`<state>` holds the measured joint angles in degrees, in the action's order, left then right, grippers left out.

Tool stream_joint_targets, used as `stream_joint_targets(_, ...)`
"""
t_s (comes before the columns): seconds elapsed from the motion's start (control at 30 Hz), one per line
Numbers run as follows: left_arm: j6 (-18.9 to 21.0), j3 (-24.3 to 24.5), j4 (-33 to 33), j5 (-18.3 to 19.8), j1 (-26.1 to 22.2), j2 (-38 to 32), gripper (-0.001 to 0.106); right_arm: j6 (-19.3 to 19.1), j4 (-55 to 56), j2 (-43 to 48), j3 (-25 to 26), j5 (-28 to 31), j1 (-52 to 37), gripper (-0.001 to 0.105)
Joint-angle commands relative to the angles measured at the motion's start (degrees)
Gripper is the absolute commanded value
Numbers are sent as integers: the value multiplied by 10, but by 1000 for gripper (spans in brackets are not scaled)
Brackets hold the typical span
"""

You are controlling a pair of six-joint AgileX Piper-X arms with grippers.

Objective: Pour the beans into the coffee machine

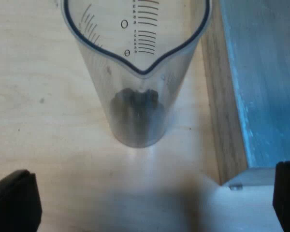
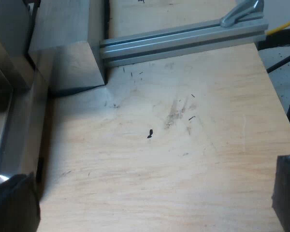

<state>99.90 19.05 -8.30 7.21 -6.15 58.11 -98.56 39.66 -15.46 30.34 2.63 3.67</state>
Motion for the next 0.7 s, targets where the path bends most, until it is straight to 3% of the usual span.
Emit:
stream_joint_targets(0.03,2,-16,40,3,0,3,105,-7,-9,1,3,1,-2,104)
stream_joint_targets(0.37,-25,-27,98,-6,0,8,105,-7,-9,1,3,1,-2,104)
stream_joint_targets(0.7,-25,-27,146,-6,0,46,105,-7,-9,1,3,1,-2,104)
